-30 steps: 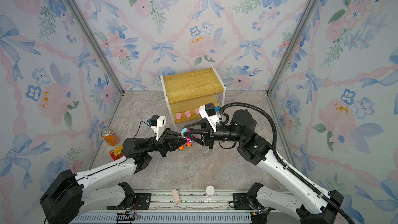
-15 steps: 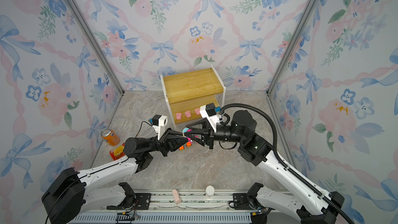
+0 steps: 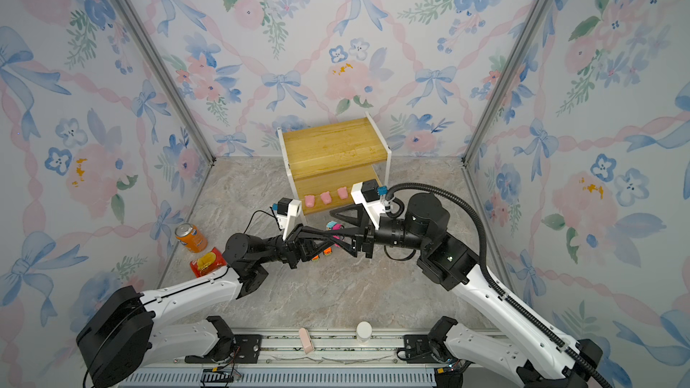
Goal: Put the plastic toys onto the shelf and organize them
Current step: 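Close the left gripper on the truck while the right gripper opens, then lower the truck onto the table with the left gripper while the right withdraws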
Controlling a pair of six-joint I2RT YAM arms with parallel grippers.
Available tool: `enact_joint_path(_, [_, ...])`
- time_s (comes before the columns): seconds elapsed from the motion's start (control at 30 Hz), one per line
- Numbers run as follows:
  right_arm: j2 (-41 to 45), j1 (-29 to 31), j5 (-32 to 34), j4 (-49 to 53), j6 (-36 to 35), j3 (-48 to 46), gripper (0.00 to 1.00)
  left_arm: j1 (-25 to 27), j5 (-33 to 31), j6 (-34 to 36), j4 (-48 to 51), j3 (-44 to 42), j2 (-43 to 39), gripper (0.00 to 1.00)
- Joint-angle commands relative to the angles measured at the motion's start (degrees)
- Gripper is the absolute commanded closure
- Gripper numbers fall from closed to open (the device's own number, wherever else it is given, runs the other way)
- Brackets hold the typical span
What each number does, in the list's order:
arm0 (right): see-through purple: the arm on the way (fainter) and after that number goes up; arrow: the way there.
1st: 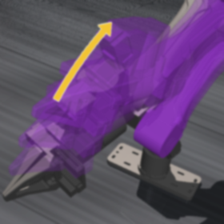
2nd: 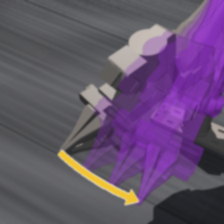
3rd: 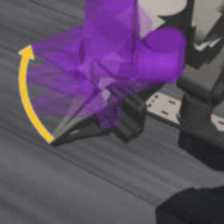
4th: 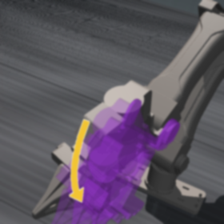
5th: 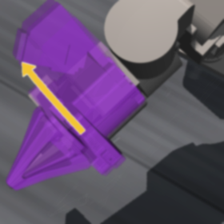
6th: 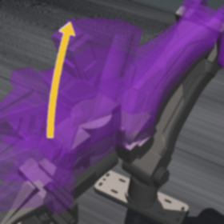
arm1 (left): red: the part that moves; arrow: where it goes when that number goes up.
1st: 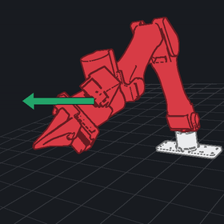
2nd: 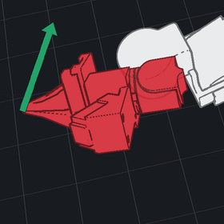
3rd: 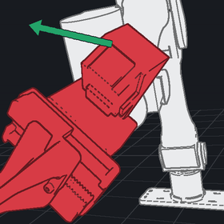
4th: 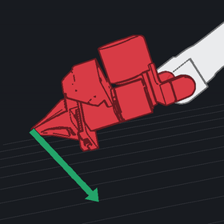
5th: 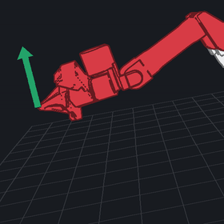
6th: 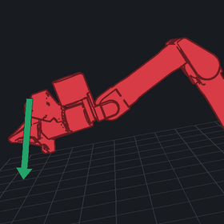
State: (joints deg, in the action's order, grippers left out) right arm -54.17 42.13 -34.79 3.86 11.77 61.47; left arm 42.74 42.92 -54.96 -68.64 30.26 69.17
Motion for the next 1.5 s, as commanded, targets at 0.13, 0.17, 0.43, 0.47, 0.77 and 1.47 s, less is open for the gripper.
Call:
enact_joint_path(0.13, [7.46, -4.70, 12.91, 12.42, -2.96, -0.57, 0.33, 0.15, -3.60, 11.59, 25.86, -2.25, -1.41, 1.00])
enact_joint_path(0.17, [8.22, -5.10, 13.80, 13.69, -2.89, -0.87, 0.33, 0.15, -4.43, 13.48, 29.70, -2.19, -1.06, 1.00])
enact_joint_path(0.43, [14.09, -5.55, 18.81, 15.61, -0.63, -5.74, 0.32, 0.53, -8.35, 22.39, 45.33, -1.46, 7.89, 1.00])
enact_joint_path(0.47, [14.71, -5.57, 19.33, 15.37, -0.21, -6.45, 0.32, 0.88, -8.72, 23.04, 46.48, -0.93, 9.80, 1.00])
enact_joint_path(0.77, [17.49, -5.82, 20.22, 15.74, 0.95, -9.08, 0.32, 9.73, -18.83, 34.14, 61.71, 10.90, 23.71, 1.00])
enact_joint_path(1.47, [20.95, -6.18, 20.36, 22.61, 0.56, -8.93, 0.28, 14.55, -32.06, 40.96, 71.95, 21.23, 33.07, 0.96])
